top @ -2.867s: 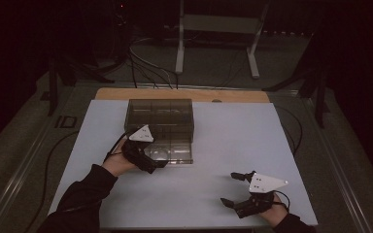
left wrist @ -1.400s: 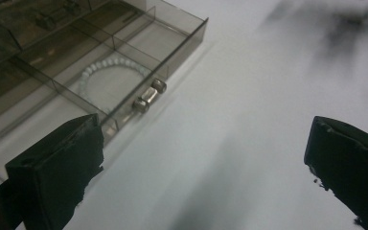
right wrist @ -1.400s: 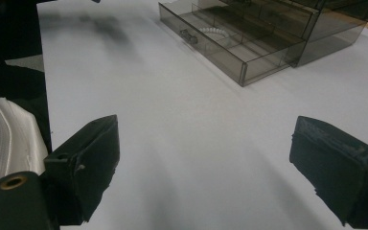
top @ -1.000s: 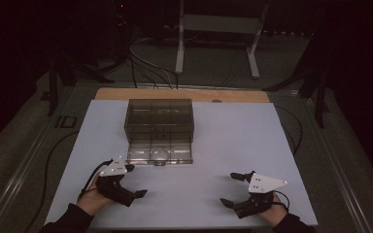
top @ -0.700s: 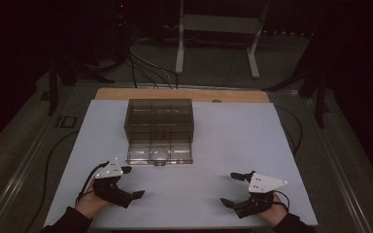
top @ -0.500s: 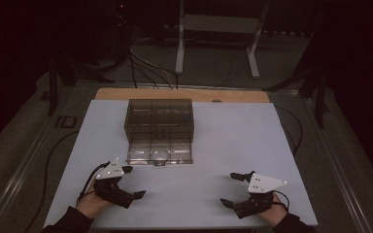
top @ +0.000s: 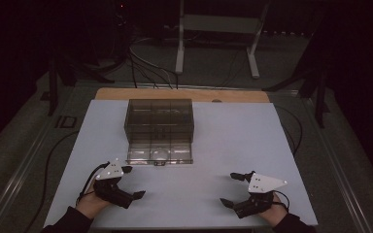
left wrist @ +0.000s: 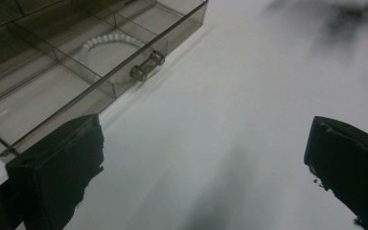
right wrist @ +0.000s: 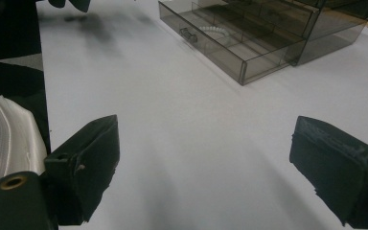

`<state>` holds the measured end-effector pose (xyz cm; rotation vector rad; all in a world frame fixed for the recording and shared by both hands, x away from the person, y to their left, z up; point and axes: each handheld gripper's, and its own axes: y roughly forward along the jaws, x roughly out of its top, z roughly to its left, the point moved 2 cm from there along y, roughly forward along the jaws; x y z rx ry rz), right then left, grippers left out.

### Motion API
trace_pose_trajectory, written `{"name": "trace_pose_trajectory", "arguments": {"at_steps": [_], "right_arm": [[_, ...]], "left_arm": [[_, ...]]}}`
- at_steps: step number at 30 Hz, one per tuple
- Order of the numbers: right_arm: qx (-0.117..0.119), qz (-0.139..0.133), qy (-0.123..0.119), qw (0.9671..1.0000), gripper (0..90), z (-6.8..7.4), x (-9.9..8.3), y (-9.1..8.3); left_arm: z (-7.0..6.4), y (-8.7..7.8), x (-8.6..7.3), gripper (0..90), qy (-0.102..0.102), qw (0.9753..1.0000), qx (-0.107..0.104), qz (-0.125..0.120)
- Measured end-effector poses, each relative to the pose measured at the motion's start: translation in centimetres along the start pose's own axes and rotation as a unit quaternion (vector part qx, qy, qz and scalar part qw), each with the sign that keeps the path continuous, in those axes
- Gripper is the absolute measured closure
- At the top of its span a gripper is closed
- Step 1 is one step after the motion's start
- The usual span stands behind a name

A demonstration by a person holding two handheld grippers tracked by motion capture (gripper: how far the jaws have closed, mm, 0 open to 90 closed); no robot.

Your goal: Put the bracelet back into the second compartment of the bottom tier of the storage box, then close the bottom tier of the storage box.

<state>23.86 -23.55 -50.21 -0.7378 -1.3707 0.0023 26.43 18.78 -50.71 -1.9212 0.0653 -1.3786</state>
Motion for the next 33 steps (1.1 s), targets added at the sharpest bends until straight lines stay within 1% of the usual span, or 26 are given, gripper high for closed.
{"name": "trace_pose_trajectory", "arguments": {"at_steps": [5, 8, 12, 14, 21, 24, 26, 29, 33], "right_arm": [[0.001, 0.001, 0.0, 1.0, 9.9, 0.0, 0.0, 0.0], [0.0, 0.0, 0.0, 1.0, 9.9, 0.0, 0.0, 0.0], [0.0, 0.001, -0.001, 1.0, 9.9, 0.0, 0.0, 0.0], [0.0, 0.001, -0.001, 1.0, 9.8, 0.0, 0.0, 0.0], [0.0, 0.001, 0.0, 1.0, 9.9, 0.0, 0.0, 0.0], [0.0, 0.001, -0.001, 1.0, 9.8, 0.0, 0.0, 0.0], [-0.001, 0.001, -0.001, 1.0, 9.9, 0.0, 0.0, 0.0], [-0.001, 0.001, 0.0, 1.0, 9.9, 0.0, 0.0, 0.0], [-0.001, 0.001, 0.0, 1.0, 9.8, 0.1, 0.0, 0.0]], "left_arm": [[0.1, 0.1, -0.1, 0.2, -0.004, 1.0, -0.001, 0.002], [0.1, 0.1, -0.1, 0.2, -0.002, 1.0, 0.0, 0.005], [0.1, 0.1, 0.0, 0.2, -0.003, 1.0, -0.001, -0.002], [0.0, 0.0, 0.1, 0.2, 0.002, 1.0, -0.001, -0.001], [-0.1, -0.2, 0.3, 0.2, 0.002, 1.0, -0.003, -0.006], [-0.3, -0.3, 0.5, 0.2, 0.004, 0.9999, -0.009, -0.008], [-0.4, -0.6, 0.6, 0.2, 0.007, 0.9999, -0.006, -0.013], [-0.4, -0.9, 0.9, 0.2, 0.005, 0.9998, -0.001, -0.022], [-0.6, -1.3, 1.7, 0.2, 0.003, 0.9994, 0.003, -0.035]]}}
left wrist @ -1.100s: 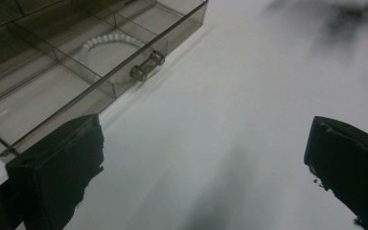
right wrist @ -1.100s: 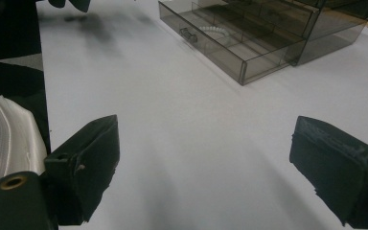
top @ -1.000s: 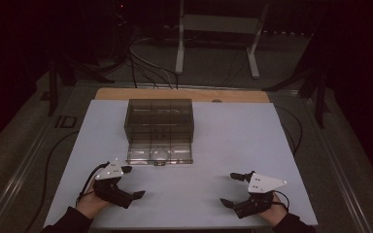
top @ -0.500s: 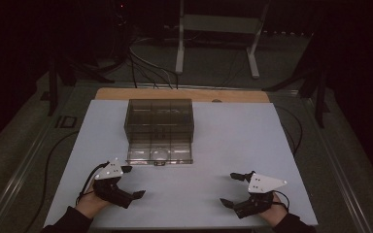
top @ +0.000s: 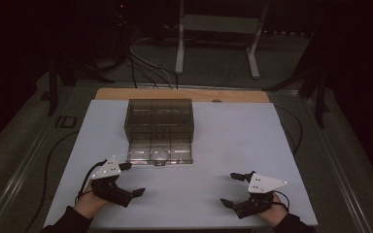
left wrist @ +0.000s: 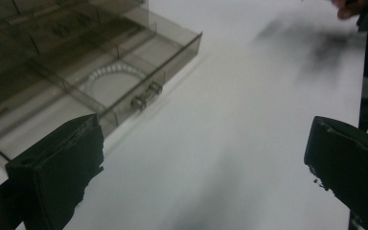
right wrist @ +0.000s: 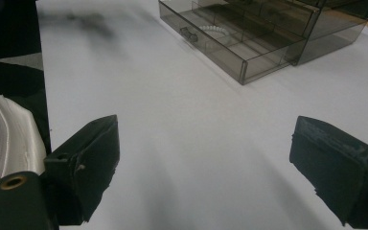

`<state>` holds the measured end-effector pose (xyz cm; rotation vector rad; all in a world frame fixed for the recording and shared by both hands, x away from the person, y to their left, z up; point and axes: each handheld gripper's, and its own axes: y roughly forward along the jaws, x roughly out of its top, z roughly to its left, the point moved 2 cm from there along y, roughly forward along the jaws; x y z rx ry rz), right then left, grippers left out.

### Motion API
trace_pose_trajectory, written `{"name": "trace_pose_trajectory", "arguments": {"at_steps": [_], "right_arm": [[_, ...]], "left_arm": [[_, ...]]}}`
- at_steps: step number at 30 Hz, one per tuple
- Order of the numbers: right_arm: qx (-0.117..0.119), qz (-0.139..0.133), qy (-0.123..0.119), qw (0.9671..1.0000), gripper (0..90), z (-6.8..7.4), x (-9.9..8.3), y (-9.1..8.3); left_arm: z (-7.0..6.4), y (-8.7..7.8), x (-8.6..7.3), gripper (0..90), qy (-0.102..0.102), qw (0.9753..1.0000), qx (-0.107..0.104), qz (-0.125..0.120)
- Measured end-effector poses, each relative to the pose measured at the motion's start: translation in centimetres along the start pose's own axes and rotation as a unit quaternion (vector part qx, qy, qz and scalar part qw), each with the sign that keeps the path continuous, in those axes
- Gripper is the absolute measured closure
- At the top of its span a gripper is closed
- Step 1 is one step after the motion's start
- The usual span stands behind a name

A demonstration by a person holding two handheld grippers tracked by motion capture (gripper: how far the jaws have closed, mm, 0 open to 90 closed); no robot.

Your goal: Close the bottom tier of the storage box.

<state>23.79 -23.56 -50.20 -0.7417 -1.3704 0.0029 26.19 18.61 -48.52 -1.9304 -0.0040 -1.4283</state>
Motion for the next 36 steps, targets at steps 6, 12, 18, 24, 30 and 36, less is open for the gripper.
{"name": "trace_pose_trajectory", "arguments": {"at_steps": [6, 12, 18, 24, 30, 36], "right_arm": [[0.001, 0.0, 0.0, 1.0, 9.9, 0.1, 0.0, 0.0], [0.0, -0.001, 0.0, 1.0, 9.9, 0.0, 0.0, -0.1], [0.0, -0.001, 0.001, 1.0, 9.9, 0.0, 0.0, -0.1], [-0.001, -0.002, 0.002, 1.0, 9.9, 0.0, 0.0, -0.1], [-0.002, -0.003, 0.004, 1.0, 9.9, -0.1, 0.0, -0.1], [-0.002, -0.005, 0.004, 1.0, 9.8, -0.1, 0.0, -0.1]], "left_arm": [[-0.5, -0.3, 0.8, 0.2, -0.003, 0.9999, 0.014, -0.009], [-0.5, -0.4, 1.4, 0.2, -0.019, 0.9992, 0.032, -0.015], [-0.2, 0.0, 1.3, 0.2, -0.027, 0.9979, 0.059, -0.006], [-0.3, 0.4, 1.6, 0.2, -0.034, 0.9948, 0.096, -0.001], [-0.8, 1.1, 2.0, 0.2, -0.033, 0.9931, 0.112, 0.005], [-0.9, 1.8, 2.2, 0.2, -0.04, 0.9911, 0.127, 0.004]]}}
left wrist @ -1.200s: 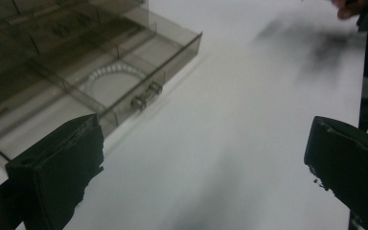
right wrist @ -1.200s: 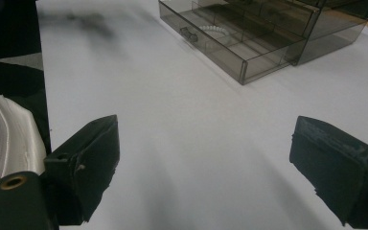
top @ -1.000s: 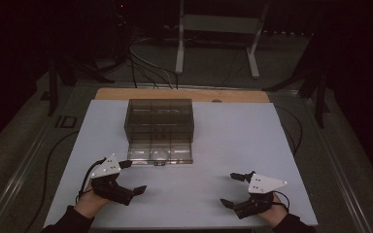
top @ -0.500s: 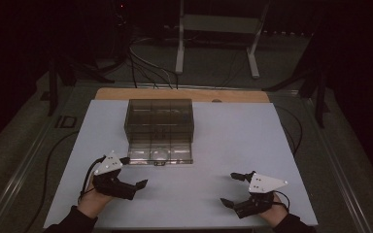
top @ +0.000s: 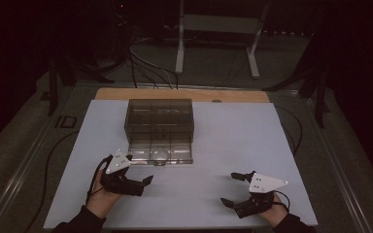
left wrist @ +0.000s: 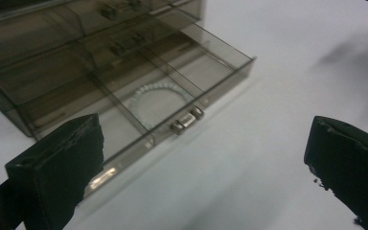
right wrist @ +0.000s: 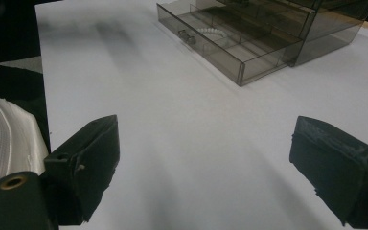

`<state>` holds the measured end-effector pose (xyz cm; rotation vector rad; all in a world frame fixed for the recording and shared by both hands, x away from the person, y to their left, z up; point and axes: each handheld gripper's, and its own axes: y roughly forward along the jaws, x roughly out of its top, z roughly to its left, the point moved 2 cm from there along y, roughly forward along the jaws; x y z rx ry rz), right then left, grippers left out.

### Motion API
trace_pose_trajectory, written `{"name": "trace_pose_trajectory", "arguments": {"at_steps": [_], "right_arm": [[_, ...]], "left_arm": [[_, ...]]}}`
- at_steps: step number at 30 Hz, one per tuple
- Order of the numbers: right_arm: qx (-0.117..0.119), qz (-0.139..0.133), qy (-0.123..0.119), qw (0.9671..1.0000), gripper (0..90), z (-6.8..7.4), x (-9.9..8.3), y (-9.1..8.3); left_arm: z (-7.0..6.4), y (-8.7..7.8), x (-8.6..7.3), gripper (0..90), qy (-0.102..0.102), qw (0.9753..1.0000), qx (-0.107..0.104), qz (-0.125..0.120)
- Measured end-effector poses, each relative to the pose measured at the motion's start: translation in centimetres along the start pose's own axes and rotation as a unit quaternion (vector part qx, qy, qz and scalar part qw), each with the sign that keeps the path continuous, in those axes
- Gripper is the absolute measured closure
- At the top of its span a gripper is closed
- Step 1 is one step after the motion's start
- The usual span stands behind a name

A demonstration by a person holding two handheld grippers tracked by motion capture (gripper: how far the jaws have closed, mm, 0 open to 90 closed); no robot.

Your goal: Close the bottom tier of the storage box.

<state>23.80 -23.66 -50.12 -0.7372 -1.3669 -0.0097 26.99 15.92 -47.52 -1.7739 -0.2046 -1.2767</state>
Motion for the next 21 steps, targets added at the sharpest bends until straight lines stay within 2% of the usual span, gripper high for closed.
{"name": "trace_pose_trajectory", "arguments": {"at_steps": [8, 14, 21], "right_arm": [[0.0, -0.001, -0.001, 1.0, 9.9, 0.0, 0.0, -0.1], [0.0, -0.001, -0.001, 1.0, 9.8, 0.0, 0.0, -0.1], [0.001, 0.0, -0.002, 1.0, 9.9, 0.1, 0.0, -0.1]], "left_arm": [[-0.4, 1.0, -0.2, 0.2, 0.002, 0.9996, 0.029, -0.001], [-0.4, 1.6, -0.6, 0.2, -0.004, 0.9994, 0.027, 0.023], [-0.7, 2.2, -1.2, 0.2, 0.003, 0.9989, 0.021, 0.043]]}}
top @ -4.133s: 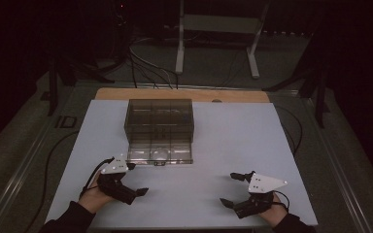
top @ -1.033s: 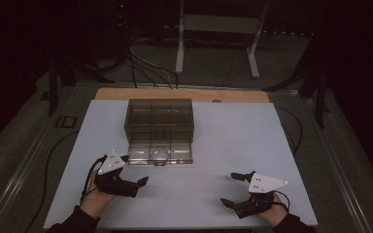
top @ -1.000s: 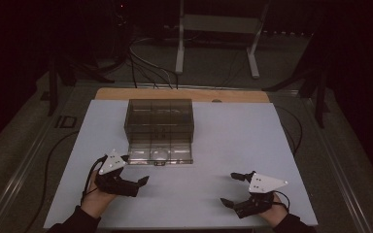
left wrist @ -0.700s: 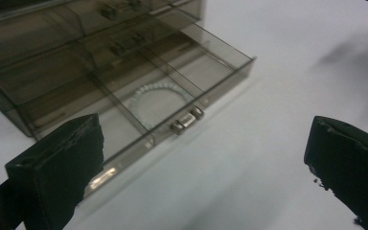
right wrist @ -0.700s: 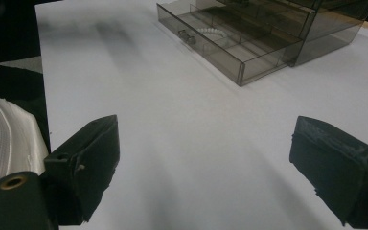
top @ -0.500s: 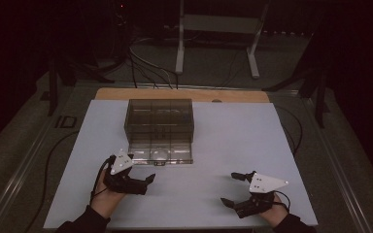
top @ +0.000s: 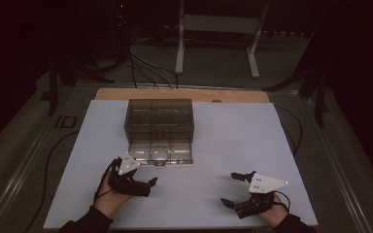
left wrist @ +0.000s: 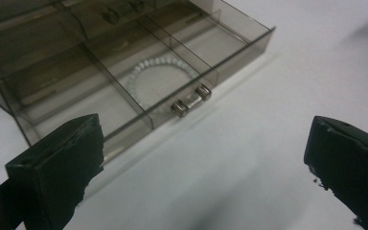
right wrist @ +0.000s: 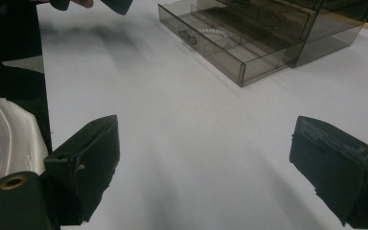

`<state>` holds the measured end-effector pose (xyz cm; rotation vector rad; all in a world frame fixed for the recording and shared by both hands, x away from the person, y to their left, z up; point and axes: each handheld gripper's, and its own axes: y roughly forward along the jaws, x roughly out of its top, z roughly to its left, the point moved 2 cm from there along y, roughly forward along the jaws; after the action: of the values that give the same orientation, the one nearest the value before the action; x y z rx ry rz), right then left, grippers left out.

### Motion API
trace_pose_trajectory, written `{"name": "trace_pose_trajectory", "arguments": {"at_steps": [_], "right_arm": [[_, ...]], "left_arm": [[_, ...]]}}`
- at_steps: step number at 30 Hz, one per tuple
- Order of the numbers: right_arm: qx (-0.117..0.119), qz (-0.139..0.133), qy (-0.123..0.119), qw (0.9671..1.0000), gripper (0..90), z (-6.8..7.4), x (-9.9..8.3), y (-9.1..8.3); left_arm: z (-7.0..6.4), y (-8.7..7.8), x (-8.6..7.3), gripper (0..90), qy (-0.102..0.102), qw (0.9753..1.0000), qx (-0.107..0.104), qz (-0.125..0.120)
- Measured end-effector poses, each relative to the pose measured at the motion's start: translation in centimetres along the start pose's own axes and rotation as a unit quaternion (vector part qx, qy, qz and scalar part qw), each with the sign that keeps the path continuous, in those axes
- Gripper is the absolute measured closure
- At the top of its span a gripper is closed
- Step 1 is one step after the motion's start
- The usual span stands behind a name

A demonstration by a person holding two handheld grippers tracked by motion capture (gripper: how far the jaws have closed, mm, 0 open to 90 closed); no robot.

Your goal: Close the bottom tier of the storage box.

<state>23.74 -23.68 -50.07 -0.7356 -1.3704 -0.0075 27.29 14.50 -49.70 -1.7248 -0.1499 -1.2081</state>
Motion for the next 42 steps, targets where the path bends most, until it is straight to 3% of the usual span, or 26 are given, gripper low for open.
{"name": "trace_pose_trajectory", "arguments": {"at_steps": [8, 12, 15, 22, 33, 36, 42], "right_arm": [[0.0, 0.0, 0.0, 1.0, 9.9, 0.0, 0.0, 0.0], [0.001, 0.0, -0.001, 1.0, 9.9, 0.0, 0.0, 0.0], [0.0, 0.0, -0.001, 1.0, 9.9, 0.0, 0.0, 0.0], [0.001, 0.0, -0.001, 1.0, 9.9, 0.0, 0.0, 0.0], [0.002, 0.002, -0.002, 1.0, 9.9, 0.0, 0.0, 0.0], [0.003, 0.002, -0.003, 1.0, 9.9, 0.1, 0.0, 0.1], [0.003, 0.002, -0.002, 1.0, 9.9, 0.1, 0.0, 0.1]], "left_arm": [[0.0, 0.8, -0.7, 1.9, 0.007, 0.9998, 0.0, 0.019], [0.2, 1.1, -0.9, 5.5, 0.012, 0.9998, 0.006, 0.017], [0.3, 1.2, -1.1, 12.0, 0.016, 0.9997, 0.009, 0.016], [0.5, 1.5, -1.4, 29.1, 0.029, 0.9993, -0.007, 0.022], [0.7, 1.4, -1.1, 47.1, 0.027, 0.9996, 0.004, 0.009], [0.8, 1.5, -1.1, 52.8, 0.032, 0.9992, 0.019, 0.011], [0.7, 1.4, -0.9, 55.6, 0.026, 0.9993, 0.021, 0.014]]}}
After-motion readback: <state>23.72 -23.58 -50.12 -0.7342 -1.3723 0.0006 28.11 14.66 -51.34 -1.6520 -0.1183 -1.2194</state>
